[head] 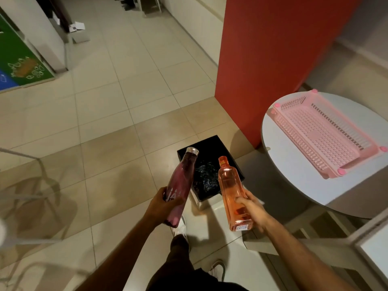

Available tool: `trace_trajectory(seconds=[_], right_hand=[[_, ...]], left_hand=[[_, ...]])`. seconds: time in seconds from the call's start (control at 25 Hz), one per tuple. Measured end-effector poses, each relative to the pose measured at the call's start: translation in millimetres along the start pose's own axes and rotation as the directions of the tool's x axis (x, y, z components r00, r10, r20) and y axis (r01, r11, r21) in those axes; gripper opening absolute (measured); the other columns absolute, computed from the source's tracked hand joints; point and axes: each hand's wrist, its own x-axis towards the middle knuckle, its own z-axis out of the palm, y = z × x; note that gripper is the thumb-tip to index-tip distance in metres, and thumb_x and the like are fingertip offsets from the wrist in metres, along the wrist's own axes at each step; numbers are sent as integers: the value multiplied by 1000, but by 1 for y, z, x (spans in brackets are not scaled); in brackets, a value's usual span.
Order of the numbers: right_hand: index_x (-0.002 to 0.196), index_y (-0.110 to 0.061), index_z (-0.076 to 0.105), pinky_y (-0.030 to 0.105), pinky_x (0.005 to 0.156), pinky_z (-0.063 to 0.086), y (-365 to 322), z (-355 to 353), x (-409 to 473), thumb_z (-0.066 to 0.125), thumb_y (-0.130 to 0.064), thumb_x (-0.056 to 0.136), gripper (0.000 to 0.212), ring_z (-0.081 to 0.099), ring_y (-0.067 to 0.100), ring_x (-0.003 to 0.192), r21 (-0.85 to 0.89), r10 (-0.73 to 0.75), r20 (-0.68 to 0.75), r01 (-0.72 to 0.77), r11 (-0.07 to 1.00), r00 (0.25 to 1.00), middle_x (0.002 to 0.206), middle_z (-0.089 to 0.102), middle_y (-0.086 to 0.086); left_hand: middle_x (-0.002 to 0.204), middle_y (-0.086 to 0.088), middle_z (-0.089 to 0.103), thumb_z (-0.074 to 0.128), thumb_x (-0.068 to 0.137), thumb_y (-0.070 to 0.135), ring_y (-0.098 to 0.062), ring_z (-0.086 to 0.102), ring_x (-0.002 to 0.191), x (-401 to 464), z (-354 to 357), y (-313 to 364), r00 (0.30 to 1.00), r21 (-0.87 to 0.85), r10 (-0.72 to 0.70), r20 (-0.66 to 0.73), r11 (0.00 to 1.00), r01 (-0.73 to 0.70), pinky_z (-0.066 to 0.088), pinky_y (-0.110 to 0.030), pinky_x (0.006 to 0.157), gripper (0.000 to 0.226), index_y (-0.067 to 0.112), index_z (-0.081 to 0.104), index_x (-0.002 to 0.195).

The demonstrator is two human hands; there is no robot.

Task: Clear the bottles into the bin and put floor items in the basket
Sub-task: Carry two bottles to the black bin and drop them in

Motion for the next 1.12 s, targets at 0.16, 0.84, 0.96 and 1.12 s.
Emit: trace_trajectory(seconds=[0.16, 0.84, 0.96, 1.12], right_hand=[[132, -41, 41, 40, 77, 58, -33, 16, 44, 66, -20, 93, 52, 68, 32, 103, 5, 54, -62, -53, 999, 997, 119, 63, 11], [98, -21, 64, 35, 77, 55, -30, 50, 276, 76, -36, 82, 25, 68, 24, 89, -165, 264, -232, -305, 938, 936, 100, 66, 5], [84, -12, 58, 37, 76, 54, 19, 69, 379, 74, -46, 82, 37, 67, 24, 76, -335, 262, -221, -326, 884, 939, 78, 61, 3], [108, -11, 60, 33, 71, 44, 67, 93, 441, 74, -48, 81, 48, 58, 18, 69, -417, 269, -257, -358, 836, 928, 81, 59, 2]], left_hand=[[112, 4, 64, 79, 78, 50, -15, 69, 89, 82, -20, 26, 997, 84, 0, 73, 996, -6, 59, -27, 67, 73, 19, 47, 136], [109, 12, 64, 82, 77, 48, -10, 69, 89, 276, -5, 24, 970, 268, -135, 200, 960, 78, 58, -28, 70, 74, 29, 45, 138], [106, 17, 64, 82, 77, 46, -5, 71, 82, 335, 18, -29, 969, 303, -120, 215, 952, 51, 55, -18, 59, 70, 34, 46, 136], [106, 15, 66, 82, 77, 43, 0, 71, 81, 362, 35, -66, 971, 321, -112, 209, 946, 40, 55, -15, 53, 68, 36, 47, 135]])
